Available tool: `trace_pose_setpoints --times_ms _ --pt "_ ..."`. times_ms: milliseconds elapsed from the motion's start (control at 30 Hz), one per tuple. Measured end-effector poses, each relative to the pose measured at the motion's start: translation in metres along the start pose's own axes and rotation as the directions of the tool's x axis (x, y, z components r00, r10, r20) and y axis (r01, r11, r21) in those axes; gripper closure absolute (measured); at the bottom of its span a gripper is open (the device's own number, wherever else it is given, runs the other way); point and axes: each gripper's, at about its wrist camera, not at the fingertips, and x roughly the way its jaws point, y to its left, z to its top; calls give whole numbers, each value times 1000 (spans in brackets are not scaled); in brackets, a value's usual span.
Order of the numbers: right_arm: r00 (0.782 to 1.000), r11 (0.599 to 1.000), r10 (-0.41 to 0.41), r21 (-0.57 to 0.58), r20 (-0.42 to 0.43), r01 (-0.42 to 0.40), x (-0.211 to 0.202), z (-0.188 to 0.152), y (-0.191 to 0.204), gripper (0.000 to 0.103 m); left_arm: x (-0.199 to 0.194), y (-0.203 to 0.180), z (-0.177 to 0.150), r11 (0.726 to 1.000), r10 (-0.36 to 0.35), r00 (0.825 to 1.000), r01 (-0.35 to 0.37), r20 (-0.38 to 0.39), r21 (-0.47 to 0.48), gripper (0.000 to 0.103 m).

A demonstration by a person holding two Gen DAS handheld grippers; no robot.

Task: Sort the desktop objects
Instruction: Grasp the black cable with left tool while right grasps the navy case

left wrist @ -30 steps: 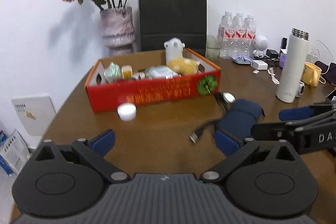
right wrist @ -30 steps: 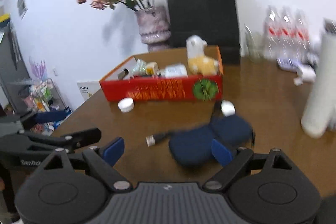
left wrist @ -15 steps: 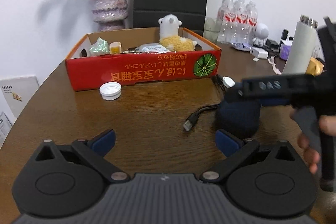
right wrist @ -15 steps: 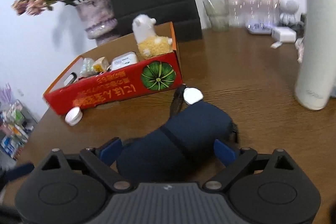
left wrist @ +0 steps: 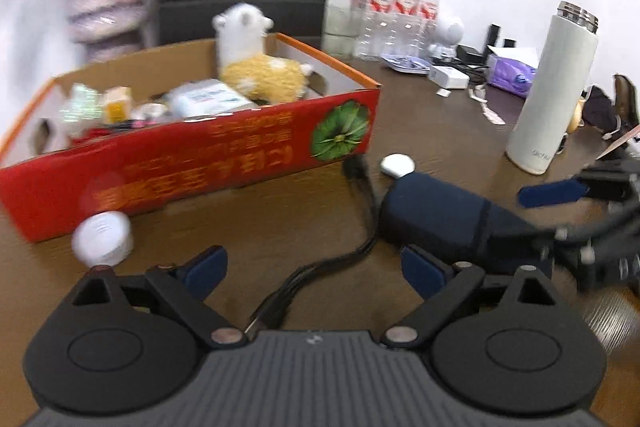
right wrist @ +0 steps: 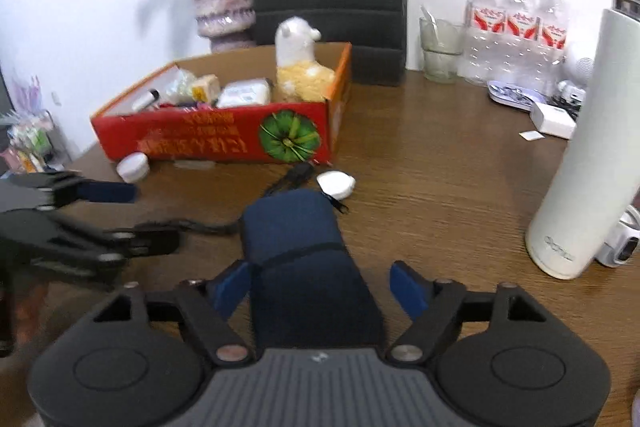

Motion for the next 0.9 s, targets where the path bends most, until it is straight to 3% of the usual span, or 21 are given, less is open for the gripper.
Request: trace_pose_setpoints --times_ms 100,200,267,333,433,600,700,733,833,900 --pt "1000 1000 21 -5 -5 -21 11 0 5 24 20 -5 3 999 -42 998 42 -43 -8 24" --pt "1000 1000 -9 -30 4 9 22 -2 11 24 23 -20 -3 996 -12 1000 12 1 90 44" --pt "999 999 -28 -29 -15 28 30 -4 14 32 18 -29 -9 991 -2 1000 -1 22 135 74" --pt "998 997 -55 -50 -24 54 32 -8 20 34 9 -33 -14 989 -19 1000 17 12 144 89" --pt "998 996 -58 -73 -23 56 25 -16 28 35 -11 -40 -28 989 -7 1000 7 -4 150 96" --pt "999 994 -39 -107 -24 37 -2 -40 40 36 -64 -45 -69 997 51 999 -51 -7 59 98" --pt "999 990 -12 -143 -42 5 -22 -57 52 33 -91 -51 -86 1000 29 1000 -28 -12 11 95" --pt "999 988 8 -151 -45 -15 -28 -61 55 33 -96 -51 -89 999 38 999 -38 -2 -4 89" --pt "998 991 43 -127 -36 -47 -33 -67 57 28 -94 -53 -89 996 90 996 -90 -4 3 41" --pt "999 993 17 -118 -32 -21 -30 -68 59 29 -88 -53 -87 996 91 996 -91 -7 3 41"
